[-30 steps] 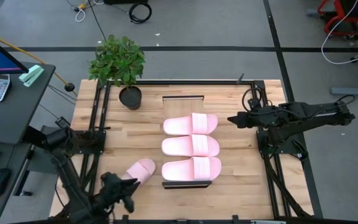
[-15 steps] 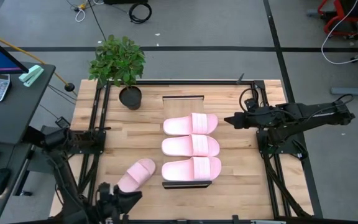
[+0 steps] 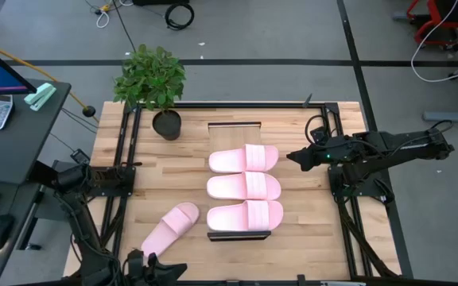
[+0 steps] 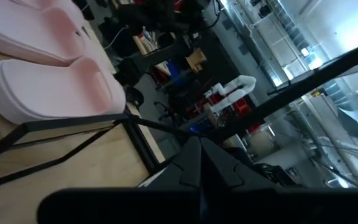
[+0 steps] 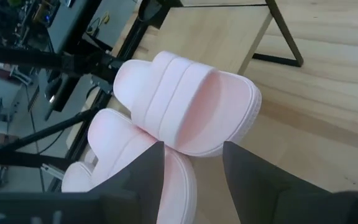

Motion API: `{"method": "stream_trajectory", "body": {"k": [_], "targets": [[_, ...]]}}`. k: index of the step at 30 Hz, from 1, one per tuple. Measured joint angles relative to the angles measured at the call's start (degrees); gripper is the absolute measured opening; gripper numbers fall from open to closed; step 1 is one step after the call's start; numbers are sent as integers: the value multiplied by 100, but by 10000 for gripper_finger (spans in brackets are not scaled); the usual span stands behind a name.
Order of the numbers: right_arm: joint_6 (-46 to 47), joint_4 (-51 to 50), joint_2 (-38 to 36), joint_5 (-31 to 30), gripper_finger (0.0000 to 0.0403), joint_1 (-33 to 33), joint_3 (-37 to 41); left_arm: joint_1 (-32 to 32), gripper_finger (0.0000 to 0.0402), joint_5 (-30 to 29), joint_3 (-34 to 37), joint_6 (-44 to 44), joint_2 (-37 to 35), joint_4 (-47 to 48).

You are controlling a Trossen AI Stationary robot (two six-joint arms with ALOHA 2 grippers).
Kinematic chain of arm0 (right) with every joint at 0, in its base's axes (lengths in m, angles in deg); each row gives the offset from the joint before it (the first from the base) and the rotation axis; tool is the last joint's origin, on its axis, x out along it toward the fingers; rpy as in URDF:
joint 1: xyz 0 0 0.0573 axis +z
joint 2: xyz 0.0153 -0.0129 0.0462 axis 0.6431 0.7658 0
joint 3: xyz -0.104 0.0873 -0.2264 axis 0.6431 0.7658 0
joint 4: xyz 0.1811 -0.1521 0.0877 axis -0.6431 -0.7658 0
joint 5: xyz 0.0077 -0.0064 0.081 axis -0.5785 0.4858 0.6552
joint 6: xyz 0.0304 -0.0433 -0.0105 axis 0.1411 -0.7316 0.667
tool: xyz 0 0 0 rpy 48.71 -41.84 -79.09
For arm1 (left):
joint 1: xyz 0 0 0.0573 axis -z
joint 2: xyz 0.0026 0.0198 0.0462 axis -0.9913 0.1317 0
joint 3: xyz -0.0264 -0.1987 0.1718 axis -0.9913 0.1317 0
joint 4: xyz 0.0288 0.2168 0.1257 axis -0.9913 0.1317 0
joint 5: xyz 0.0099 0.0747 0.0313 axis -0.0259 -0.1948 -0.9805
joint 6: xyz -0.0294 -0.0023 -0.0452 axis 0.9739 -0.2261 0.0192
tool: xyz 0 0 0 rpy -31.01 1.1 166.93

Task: Pick and place slides into the shelf
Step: Put the pink slipper on the shelf

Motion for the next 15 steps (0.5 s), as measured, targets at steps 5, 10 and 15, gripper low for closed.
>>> {"method": "stream_trajectory", "body": {"k": [5, 10, 15], "targets": [[-119, 1, 0, 271, 169, 0, 0, -203, 7, 258, -2, -71, 0, -248], [-117, 2, -2, 443, 169, 0, 0, -810, 5, 1678, 2, -1686, 7, -1834], [-117, 2, -2, 458, 169, 0, 0, -1518, 9, 4222, -4, -5254, 2, -4740]]}}
